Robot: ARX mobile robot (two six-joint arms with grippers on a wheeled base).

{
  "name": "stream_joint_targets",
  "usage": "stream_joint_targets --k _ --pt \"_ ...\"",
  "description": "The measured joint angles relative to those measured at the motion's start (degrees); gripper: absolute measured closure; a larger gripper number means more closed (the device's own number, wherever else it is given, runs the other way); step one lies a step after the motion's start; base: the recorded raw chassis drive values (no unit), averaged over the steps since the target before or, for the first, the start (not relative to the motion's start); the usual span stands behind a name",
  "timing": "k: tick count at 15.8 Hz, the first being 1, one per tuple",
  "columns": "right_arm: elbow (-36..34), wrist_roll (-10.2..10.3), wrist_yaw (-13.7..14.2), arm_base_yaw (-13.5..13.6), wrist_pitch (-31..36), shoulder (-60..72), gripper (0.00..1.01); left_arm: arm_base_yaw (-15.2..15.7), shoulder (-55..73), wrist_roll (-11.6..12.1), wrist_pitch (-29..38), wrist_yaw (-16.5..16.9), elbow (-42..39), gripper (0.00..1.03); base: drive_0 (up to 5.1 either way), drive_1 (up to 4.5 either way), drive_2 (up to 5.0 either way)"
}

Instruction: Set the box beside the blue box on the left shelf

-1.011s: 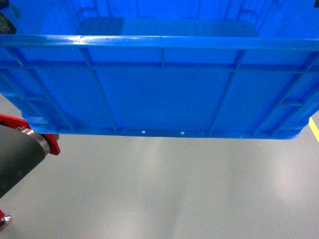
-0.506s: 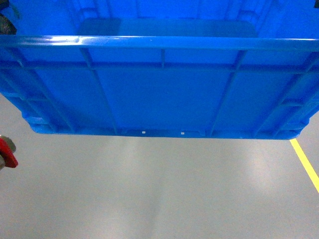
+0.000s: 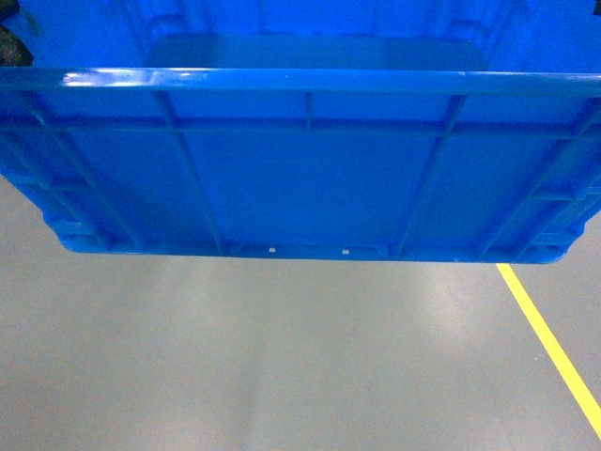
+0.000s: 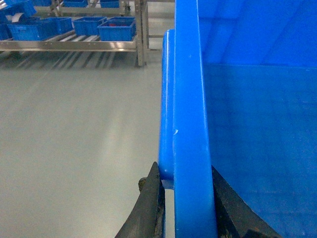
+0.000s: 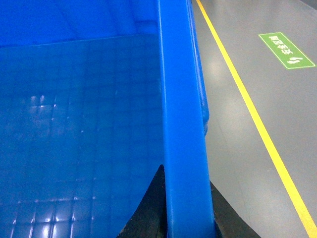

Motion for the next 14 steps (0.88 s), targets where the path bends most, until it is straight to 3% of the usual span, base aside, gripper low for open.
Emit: stream_joint_targets --k 14 --pt "-0.04 0.07 0.0 0.02 0.15 -0.07 0.93 -0.04 -0.09 -0.2 0.02 -0.02 -0.02 0.89 0.0 4.26 -4.2"
